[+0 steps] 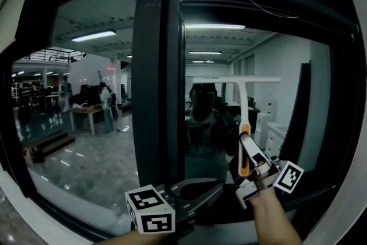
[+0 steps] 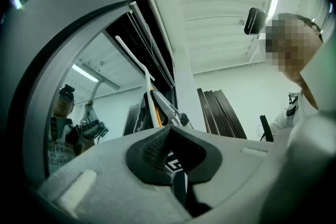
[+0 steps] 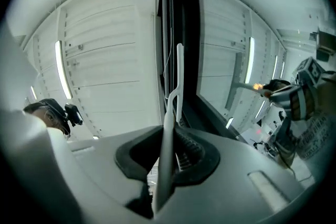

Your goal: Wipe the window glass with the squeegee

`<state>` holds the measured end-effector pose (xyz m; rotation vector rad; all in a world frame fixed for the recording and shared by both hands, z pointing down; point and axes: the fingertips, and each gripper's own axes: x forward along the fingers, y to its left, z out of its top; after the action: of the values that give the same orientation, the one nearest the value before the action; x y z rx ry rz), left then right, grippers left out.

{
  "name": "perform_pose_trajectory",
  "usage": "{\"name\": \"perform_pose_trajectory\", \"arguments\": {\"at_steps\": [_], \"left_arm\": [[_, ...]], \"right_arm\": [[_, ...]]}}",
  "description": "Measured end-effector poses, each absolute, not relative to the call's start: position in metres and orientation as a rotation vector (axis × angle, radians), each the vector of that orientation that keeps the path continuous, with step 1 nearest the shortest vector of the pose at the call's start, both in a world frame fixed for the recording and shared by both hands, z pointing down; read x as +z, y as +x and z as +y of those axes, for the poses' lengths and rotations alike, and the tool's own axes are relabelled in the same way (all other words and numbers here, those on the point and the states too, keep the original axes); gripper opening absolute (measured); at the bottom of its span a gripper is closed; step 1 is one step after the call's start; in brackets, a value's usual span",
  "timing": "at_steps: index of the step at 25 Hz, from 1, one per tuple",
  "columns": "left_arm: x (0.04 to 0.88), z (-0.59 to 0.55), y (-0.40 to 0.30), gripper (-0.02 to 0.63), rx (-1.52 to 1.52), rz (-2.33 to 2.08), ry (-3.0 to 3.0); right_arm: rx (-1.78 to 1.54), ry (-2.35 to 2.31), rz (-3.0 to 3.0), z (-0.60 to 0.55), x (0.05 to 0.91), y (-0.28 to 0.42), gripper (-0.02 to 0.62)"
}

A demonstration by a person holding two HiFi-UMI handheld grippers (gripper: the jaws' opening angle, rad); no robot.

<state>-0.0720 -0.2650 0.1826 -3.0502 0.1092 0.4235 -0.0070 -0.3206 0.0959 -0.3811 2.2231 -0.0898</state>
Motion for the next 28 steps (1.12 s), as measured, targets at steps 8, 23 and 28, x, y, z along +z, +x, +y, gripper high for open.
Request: {"name": "perform_pose_trajectory", "arguments": {"at_steps": [8,23,28], "left_arm": [[0.122,-0.289,-0.082,0.0,0.471,0.129,-3.0],[0.086,-0.311,-0.085,0.0,0.491,0.171,-2.962],[0.085,-0.312,-0.085,0.0,0.497,0.178,-2.958]], "right_arm": [[0.002,-0.386,2.222,-0.365,0.002,-0.02,0.062],[-0.03,-0.367,2.186,-0.412,-0.045,-0.025,0.062],[-0.028,-0.362,2.19,-0.416,-0.042,-0.024,0.063]]}}
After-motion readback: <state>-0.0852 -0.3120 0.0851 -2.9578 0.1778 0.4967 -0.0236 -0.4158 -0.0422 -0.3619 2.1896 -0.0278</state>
